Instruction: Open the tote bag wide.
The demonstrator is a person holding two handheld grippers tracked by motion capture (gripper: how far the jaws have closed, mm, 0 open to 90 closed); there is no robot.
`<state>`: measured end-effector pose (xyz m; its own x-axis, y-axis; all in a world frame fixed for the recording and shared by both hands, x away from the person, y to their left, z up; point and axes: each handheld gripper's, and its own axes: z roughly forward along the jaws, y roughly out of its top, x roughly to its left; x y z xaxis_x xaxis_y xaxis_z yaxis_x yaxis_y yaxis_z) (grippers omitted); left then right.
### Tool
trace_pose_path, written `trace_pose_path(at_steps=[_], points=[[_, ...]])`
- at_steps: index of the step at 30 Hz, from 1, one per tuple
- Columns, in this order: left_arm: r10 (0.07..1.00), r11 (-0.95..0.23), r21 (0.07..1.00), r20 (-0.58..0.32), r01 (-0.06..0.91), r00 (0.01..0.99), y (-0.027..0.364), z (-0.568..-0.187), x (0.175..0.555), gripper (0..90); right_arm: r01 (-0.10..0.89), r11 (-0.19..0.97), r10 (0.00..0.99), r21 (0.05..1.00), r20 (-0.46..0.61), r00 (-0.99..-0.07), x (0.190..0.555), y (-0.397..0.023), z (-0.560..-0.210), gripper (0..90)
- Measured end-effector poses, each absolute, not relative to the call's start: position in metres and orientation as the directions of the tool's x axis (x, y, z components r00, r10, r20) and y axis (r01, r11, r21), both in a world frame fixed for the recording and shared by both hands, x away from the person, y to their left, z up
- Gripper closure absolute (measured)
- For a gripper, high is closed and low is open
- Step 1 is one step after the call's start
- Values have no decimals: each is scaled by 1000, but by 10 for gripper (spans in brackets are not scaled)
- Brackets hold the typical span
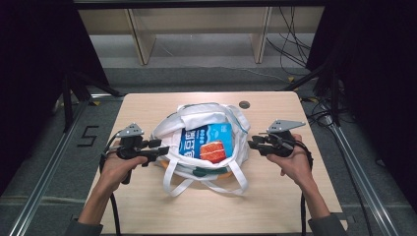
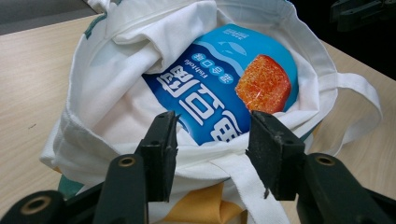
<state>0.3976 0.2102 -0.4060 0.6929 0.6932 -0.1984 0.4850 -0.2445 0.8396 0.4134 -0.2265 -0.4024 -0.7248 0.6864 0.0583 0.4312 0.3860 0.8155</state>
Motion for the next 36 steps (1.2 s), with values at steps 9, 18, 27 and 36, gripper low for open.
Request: trace_pose_path(at_steps=[9,18,27,36], points=[[700,-254,839,-184,481,690,213,-404,389,374,435,375,713,819,44,-699,410,-236,-405,572],[693,-272,843,-163,465,702,213,-405,384,292,438,372,724,818,39,-688,407,-242,-408,452],[701,-275,841,-156,465,696,214,-408,380,256,460,357,742,813,53,-668,404,-245,-411,369],[709,-284,837,-144,467,690,216,-409,373,246,450,357,744,819,42,-666,397,-247,-414,323]])
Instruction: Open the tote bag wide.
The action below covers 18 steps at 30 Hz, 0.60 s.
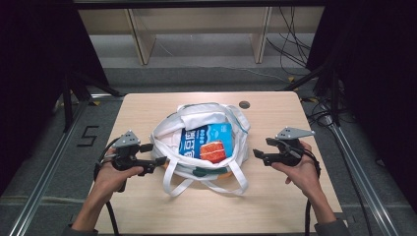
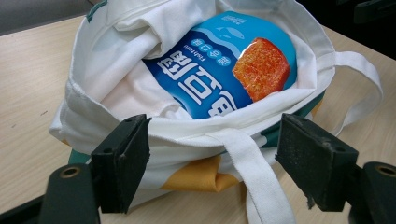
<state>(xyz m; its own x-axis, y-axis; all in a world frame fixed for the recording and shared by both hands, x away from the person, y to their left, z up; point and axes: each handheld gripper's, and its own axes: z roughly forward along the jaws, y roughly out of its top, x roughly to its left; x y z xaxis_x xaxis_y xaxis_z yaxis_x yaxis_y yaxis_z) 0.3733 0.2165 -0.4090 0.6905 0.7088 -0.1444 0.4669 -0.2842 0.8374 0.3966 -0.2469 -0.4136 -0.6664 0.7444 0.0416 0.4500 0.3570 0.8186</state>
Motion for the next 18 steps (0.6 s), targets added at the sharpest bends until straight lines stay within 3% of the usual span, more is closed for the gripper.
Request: trace_pose_path(at_steps=[18], points=[[697,-282,851,-136,444,704,216,-425,342,216,466,331,762,821,59,-645,368,-259,-436,311]])
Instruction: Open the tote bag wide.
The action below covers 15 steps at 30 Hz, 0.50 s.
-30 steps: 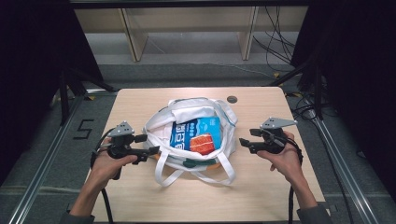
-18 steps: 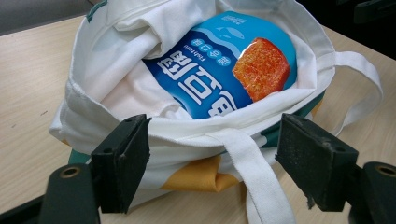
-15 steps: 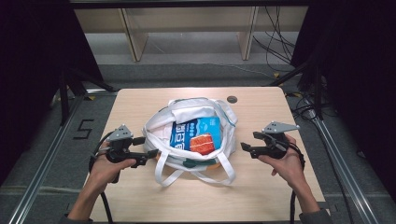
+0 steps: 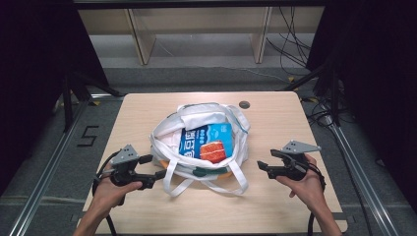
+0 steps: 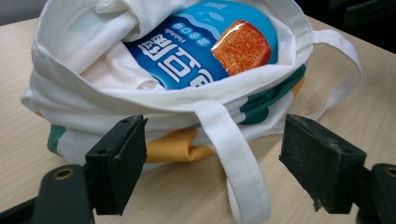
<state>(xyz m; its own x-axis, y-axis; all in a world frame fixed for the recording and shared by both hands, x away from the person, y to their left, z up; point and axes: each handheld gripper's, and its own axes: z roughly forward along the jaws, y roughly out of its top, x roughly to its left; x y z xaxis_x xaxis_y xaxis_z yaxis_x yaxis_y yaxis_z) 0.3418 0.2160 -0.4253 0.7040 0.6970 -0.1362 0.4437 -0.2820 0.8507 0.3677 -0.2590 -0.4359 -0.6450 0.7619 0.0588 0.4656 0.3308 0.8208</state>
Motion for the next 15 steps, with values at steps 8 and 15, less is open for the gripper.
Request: trace_pose_path(at_steps=[8,15], points=[[689,-289,840,-150,460,709,215,-442,330,205,453,326,756,830,58,-652,354,-260,-444,293],[679,-288,847,-148,447,719,214,-449,321,197,446,330,745,832,61,-664,340,-259,-447,289]])
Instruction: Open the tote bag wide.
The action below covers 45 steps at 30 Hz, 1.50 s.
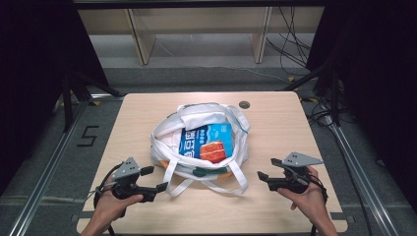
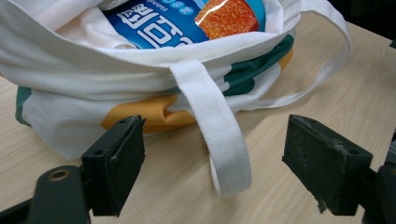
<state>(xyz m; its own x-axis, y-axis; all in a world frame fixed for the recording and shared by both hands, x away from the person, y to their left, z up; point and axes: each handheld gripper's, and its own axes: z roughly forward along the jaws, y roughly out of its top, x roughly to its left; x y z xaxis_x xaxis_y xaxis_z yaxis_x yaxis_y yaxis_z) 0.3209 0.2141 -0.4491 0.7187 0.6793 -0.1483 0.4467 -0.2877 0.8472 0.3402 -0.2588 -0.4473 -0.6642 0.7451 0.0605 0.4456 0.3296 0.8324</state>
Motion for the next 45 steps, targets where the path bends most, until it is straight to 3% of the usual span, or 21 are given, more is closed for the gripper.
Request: trace_pose_path(at_steps=[18,33,45], points=[[684,-277,832,-181,481,707,215,-473,301,193,452,343,739,823,61,-671,318,-262,-461,283],[693,-336,826,-108,452,713,208,-490,281,185,480,330,738,813,95,-668,291,-271,-479,270],[699,-315,829,-126,461,704,212,-493,277,184,475,358,726,804,80,-683,281,-273,-489,270]])
